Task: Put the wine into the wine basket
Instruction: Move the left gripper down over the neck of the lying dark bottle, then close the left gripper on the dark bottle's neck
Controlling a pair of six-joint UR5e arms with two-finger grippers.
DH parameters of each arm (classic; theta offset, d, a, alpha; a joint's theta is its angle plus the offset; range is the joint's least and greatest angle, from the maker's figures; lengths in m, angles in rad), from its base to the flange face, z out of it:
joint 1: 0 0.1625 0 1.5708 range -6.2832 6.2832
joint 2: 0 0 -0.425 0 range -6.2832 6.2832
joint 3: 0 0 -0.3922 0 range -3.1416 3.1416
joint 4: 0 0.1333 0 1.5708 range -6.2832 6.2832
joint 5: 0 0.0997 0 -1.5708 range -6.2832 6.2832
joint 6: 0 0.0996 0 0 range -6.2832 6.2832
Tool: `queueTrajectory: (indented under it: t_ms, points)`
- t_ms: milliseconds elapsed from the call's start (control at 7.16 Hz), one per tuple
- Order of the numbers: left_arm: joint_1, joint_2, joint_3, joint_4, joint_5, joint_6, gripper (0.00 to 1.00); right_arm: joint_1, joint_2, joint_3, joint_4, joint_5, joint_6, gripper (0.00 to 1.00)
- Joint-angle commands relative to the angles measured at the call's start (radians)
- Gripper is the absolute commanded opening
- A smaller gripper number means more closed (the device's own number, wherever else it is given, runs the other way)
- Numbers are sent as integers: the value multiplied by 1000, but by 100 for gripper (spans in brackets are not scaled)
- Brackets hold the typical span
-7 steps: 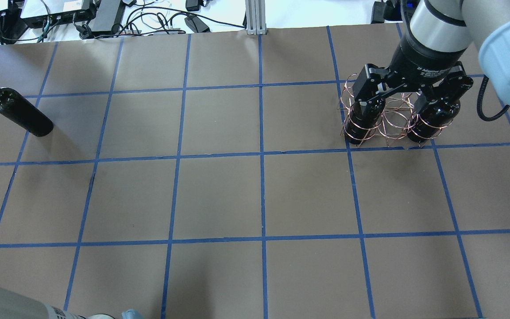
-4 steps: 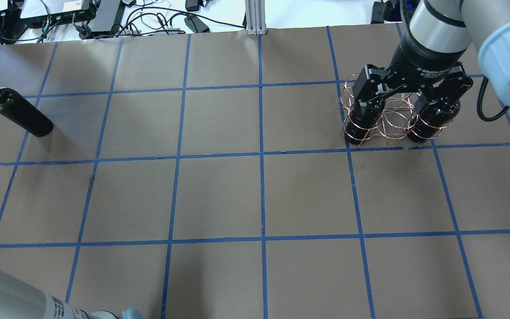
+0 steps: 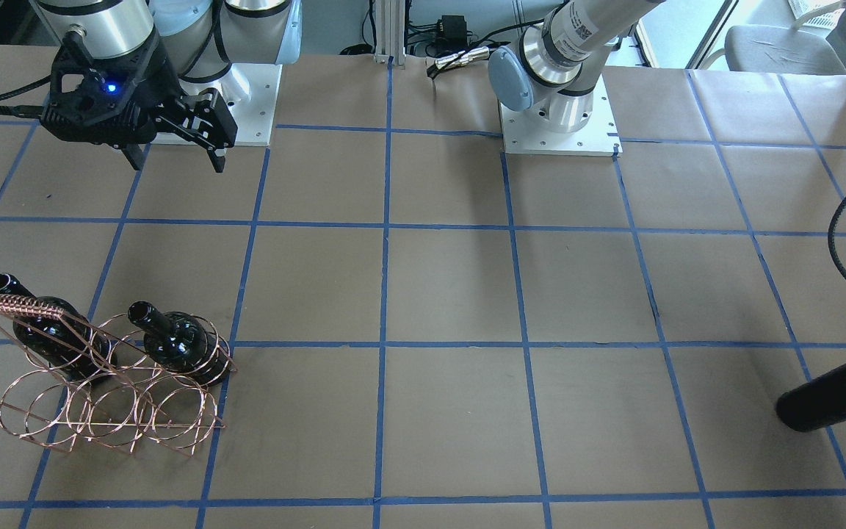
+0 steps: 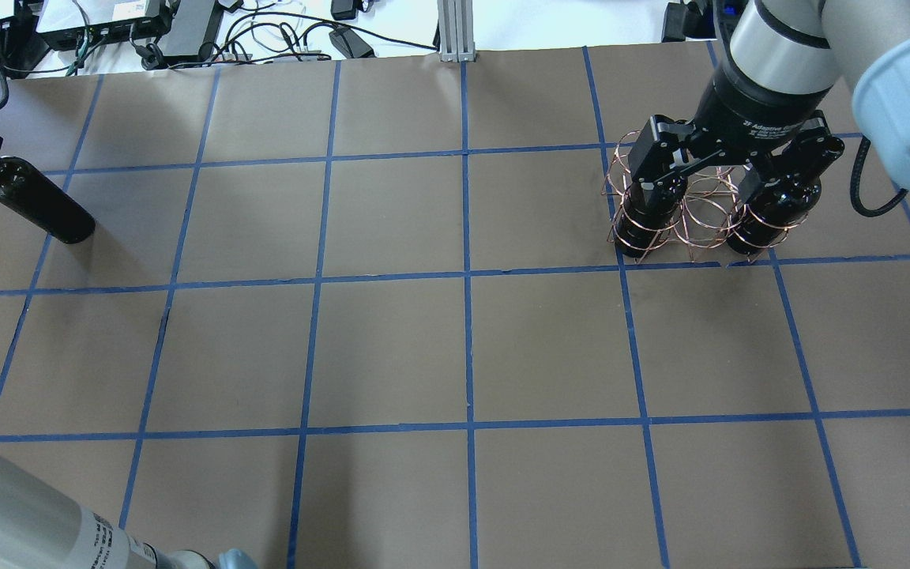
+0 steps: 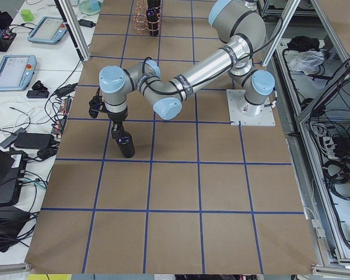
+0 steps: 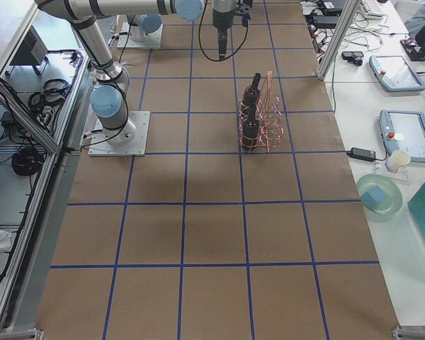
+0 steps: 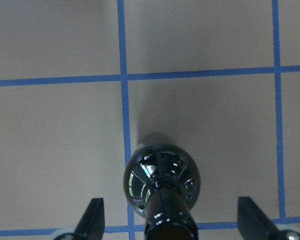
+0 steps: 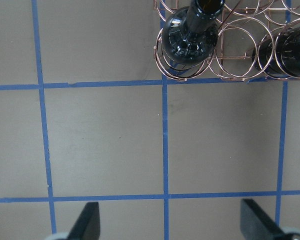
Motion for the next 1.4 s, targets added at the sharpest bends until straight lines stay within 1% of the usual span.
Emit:
queueTrajectory:
  t_ms: [0, 279, 419, 559, 698, 838, 978, 1117, 1257]
  points:
    - [-2, -12, -2, 10, -2, -3, 82, -1, 0, 0, 1, 0, 0, 100]
    - [-2, -12, -8, 9, 8, 3, 77, -1, 0, 0, 0, 0, 2, 100]
    - [-2, -12, -8, 6, 10, 3, 72, -1, 0, 0, 0, 0, 2, 100]
    - [-2, -10, -8, 0, 12, 3, 72, -1, 0, 0, 0, 0, 2, 100]
    - [-2, -9, -8, 0, 12, 3, 66, -1, 0, 0, 0, 0, 2, 100]
    - [-2, -10, -8, -2, 12, 3, 44, -1, 0, 0, 0, 0, 2, 100]
    - [-2, -10, -11, -5, 13, 4, 5, -1, 0, 0, 0, 0, 2, 100]
    - [-2, -7, -11, -7, 22, 7, 0, -1, 0, 0, 0, 0, 0, 100]
    - [-2, 2, -11, -16, 51, 14, 0, -1, 0, 0, 1, -1, 0, 100]
